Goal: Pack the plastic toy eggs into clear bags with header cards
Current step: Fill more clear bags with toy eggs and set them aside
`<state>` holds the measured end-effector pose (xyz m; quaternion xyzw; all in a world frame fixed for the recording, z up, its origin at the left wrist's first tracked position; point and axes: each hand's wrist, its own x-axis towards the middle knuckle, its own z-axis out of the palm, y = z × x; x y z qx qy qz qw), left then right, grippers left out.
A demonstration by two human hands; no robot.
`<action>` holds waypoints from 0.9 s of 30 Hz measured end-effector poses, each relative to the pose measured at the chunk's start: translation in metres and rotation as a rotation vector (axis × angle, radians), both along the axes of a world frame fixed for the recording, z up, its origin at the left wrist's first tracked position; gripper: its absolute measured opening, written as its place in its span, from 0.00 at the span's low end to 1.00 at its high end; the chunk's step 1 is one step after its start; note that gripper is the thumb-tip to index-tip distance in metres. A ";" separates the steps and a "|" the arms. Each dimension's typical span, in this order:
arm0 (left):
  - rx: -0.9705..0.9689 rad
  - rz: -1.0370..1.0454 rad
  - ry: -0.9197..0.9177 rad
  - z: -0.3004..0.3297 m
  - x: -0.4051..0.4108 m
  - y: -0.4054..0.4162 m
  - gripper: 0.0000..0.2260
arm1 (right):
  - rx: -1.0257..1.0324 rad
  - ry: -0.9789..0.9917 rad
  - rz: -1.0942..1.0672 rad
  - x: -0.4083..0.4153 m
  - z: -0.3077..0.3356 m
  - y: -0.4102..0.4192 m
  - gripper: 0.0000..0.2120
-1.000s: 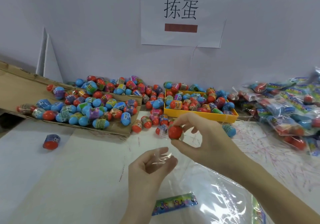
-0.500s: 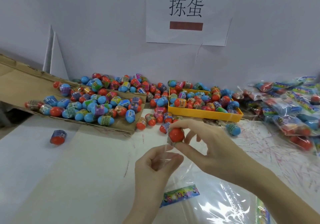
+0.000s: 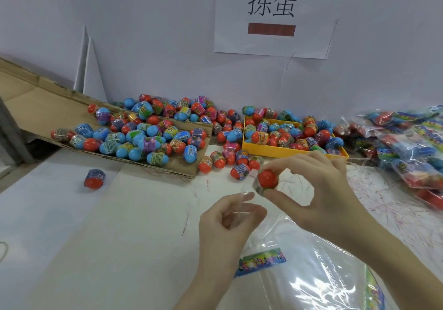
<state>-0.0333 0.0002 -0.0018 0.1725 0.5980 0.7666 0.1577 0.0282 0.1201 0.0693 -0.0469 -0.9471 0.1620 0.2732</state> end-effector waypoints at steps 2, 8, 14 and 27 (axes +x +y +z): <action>-0.003 -0.011 0.026 0.000 0.000 0.000 0.11 | -0.059 -0.025 0.033 0.001 0.002 -0.001 0.10; -0.003 0.003 0.121 0.002 0.003 -0.001 0.12 | -0.066 -0.092 0.065 -0.001 0.002 -0.002 0.13; -0.061 -0.036 0.176 0.000 0.003 -0.001 0.11 | -0.008 -0.167 0.074 -0.006 0.009 0.003 0.18; -0.102 -0.324 -0.110 -0.001 -0.006 0.000 0.13 | 0.060 -0.453 0.209 -0.011 -0.008 0.015 0.21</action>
